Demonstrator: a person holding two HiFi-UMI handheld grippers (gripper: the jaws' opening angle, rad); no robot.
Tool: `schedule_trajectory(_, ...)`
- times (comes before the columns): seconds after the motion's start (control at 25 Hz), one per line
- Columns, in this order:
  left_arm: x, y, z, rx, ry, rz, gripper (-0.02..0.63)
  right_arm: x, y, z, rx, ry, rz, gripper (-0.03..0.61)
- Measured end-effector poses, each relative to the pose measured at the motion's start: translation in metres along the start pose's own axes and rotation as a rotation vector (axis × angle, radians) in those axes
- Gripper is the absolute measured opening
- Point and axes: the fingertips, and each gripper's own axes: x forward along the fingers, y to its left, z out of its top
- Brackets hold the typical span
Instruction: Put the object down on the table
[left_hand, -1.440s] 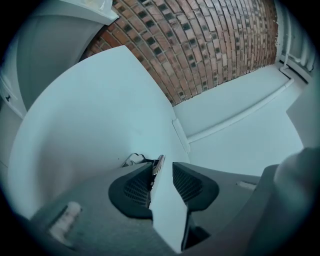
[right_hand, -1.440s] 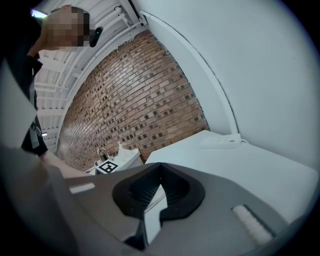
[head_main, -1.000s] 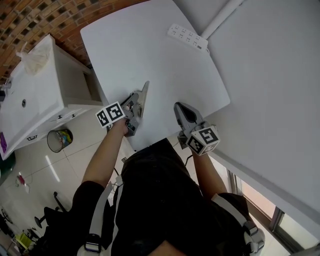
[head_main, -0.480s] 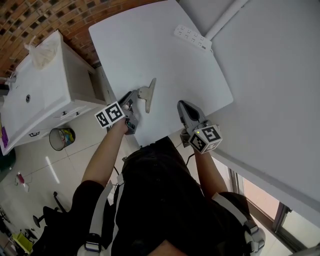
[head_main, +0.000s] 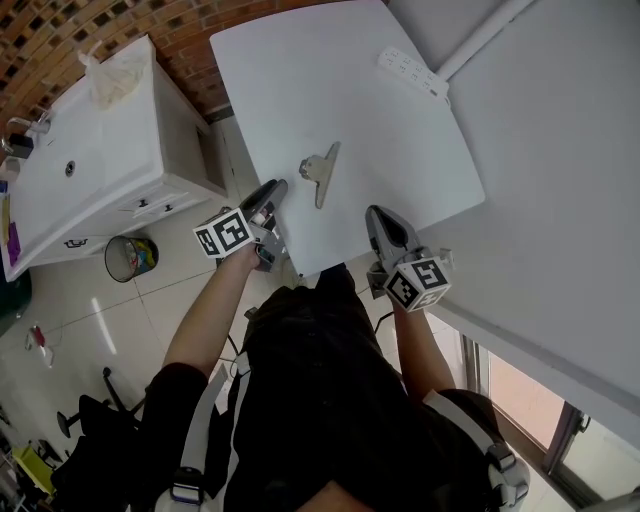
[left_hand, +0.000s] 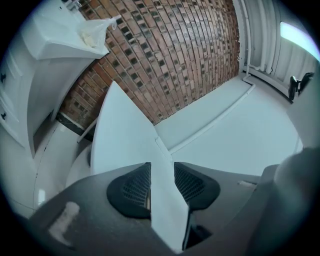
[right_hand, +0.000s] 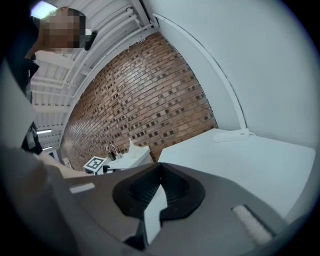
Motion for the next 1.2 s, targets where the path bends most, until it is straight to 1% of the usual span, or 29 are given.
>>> schedule_trajectory(0.12,-0.014,-0.001,-0.006,-0.004,-0.033,-0.01,0.15,-0.001,0.003,-0.011,0.012,0.006,0.011,0.003)
schedule_trajectory(0.32,-0.044,-0.007,-0.006,-0.01,-0.119,-0.005,0.15,0.0,0.014,-0.015,0.009,0.013,0.066,0.003)
schedule_trajectory(0.44,-0.06,-0.011,-0.005,0.01,-0.153,0.017,0.15,-0.002,0.018,-0.009,-0.004,0.002,0.093,0.003)
schedule_trajectory(0.6,-0.077,-0.026,-0.001,0.058,-0.228,0.034,0.148,-0.02,0.026,0.01,-0.043,-0.025,0.13,0.003)
schedule_trajectory(0.64,-0.078,-0.034,-0.002,0.083,-0.239,0.036,0.141,-0.028,0.026,0.015,-0.051,-0.034,0.137,0.003)
schedule_trajectory(0.68,-0.078,-0.043,-0.004,0.118,-0.247,0.041,0.11,-0.036,0.025,0.02,-0.059,-0.041,0.141,0.003)
schedule_trajectory(0.76,-0.075,-0.062,-0.01,0.203,-0.254,0.053,0.027,-0.052,0.016,0.026,-0.068,-0.048,0.139,0.003)
schedule_trajectory(0.8,-0.073,-0.072,-0.014,0.242,-0.253,0.051,0.0,-0.06,0.011,0.028,-0.072,-0.05,0.135,0.003)
schedule_trajectory(0.92,-0.069,-0.1,-0.024,0.354,-0.239,0.035,0.0,-0.079,-0.001,0.035,-0.08,-0.063,0.131,0.003)
schedule_trajectory(1.04,-0.071,-0.12,-0.033,0.45,-0.236,0.044,0.0,-0.094,-0.002,0.039,-0.088,-0.072,0.148,0.003)
schedule_trajectory(1.12,-0.076,-0.134,-0.036,0.489,-0.255,0.046,0.0,-0.105,-0.002,0.04,-0.096,-0.072,0.16,0.003)
schedule_trajectory(1.2,-0.082,-0.148,-0.04,0.509,-0.274,0.03,0.0,-0.114,-0.004,0.04,-0.101,-0.07,0.17,0.003)
